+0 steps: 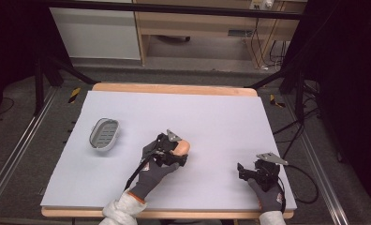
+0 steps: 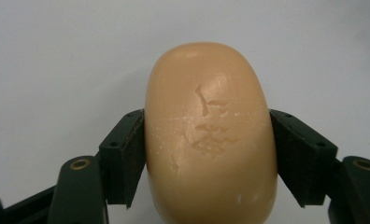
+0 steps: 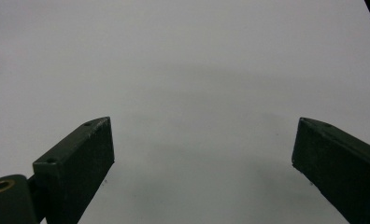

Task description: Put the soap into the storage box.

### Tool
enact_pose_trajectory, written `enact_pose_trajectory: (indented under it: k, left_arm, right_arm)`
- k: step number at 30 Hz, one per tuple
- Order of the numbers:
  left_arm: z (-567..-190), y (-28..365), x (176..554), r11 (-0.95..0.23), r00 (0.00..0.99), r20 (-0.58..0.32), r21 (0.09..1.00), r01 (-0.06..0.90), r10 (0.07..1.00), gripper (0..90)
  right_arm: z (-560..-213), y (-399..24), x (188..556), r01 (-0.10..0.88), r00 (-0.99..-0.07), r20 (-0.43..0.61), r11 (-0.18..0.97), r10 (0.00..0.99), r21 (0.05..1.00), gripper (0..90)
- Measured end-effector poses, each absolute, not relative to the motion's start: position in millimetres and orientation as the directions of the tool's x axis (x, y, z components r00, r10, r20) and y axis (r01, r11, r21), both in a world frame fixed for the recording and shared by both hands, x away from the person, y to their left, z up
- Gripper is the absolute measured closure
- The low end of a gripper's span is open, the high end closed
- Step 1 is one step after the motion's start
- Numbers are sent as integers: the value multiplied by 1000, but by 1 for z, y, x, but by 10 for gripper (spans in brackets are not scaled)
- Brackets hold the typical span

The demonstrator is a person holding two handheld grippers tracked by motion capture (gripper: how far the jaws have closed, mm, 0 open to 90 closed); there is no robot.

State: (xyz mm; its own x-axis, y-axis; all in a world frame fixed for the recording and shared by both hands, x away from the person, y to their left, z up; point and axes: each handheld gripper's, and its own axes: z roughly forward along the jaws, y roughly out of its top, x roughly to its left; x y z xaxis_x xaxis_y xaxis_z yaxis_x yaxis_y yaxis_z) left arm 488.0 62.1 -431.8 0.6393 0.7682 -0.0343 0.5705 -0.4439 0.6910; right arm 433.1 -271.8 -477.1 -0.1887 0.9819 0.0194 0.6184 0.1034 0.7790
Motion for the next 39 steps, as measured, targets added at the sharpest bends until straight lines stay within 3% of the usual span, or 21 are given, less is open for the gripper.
enact_pose_trajectory:
  k: [13,39]
  left_arm:
    - [-406,106,474,-376,629,-65,752,542,775,310]
    - [-394,191,466,-247,540,-111,800,547,834,311]
  right_arm:
    - [-477,-272,433,615,-184,15,103,983,782,59]
    - [-475,-270,430,602,-196,3,118,981,790,58]
